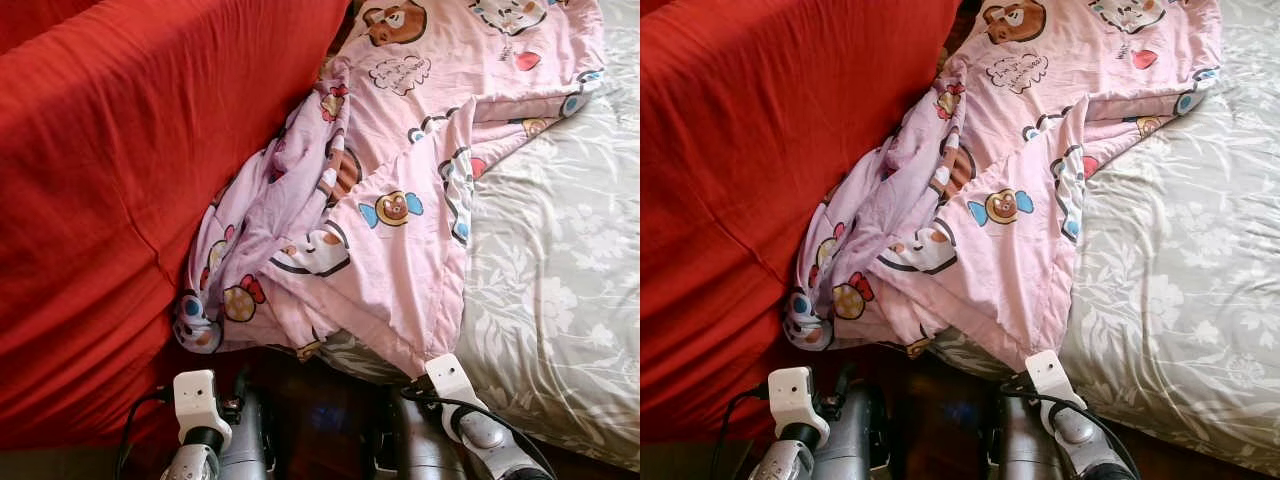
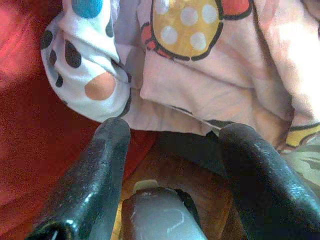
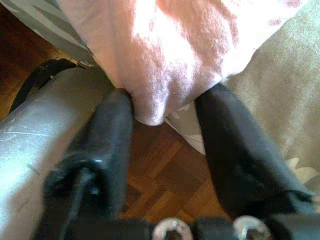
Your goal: Clean up the room
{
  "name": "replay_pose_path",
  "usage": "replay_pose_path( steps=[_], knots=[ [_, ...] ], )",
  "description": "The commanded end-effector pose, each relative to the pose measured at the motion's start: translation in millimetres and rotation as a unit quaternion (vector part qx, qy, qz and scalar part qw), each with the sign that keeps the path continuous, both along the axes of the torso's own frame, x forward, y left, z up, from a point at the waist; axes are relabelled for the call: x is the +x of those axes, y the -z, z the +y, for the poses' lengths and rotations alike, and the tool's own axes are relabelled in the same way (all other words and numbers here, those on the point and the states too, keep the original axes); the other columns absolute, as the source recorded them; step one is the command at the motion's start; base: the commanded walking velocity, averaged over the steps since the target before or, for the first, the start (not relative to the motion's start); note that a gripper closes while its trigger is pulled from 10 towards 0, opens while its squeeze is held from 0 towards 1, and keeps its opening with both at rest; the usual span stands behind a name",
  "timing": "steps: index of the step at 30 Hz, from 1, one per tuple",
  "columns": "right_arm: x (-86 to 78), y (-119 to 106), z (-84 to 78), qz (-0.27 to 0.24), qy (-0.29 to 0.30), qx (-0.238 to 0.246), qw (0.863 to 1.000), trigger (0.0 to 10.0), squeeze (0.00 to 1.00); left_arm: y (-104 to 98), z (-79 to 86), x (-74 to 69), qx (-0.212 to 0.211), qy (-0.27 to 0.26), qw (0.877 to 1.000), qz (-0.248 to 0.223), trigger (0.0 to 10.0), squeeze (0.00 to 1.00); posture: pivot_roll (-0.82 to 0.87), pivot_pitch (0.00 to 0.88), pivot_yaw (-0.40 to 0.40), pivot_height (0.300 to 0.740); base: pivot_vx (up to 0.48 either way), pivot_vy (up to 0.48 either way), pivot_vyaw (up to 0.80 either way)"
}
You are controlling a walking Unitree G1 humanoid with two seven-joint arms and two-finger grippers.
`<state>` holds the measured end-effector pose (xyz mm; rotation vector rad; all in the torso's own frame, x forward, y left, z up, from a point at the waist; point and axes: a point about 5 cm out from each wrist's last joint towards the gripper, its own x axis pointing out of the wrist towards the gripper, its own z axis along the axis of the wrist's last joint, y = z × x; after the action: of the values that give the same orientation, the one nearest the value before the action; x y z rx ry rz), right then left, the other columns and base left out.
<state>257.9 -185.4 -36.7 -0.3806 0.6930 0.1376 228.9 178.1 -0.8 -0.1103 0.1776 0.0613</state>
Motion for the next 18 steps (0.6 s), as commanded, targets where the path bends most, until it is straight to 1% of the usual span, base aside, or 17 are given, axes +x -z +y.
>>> replay_pose_path(
  steps=[1, 18],
  knots=[
    [-12.1, 9.7, 1.2, 0.025, 0.000, -0.001, 1.000, 0.0, 0.00, 12.8, 4.5, -12.4, -0.003, -0.012, 0.999, 0.034, 10.0, 0.00, 0.06, 0.326, -0.010, 0.631, 0.000, 0.000, 0.00],
    [-13.7, 10.2, -0.3, 0.018, 0.020, 0.012, 1.000, 0.0, 0.00, 14.5, 4.6, -10.6, 0.006, -0.008, 0.999, 0.040, 10.0, 0.00, 0.06, 0.291, 0.007, 0.631, 0.000, 0.000, 0.00]
  ],
)
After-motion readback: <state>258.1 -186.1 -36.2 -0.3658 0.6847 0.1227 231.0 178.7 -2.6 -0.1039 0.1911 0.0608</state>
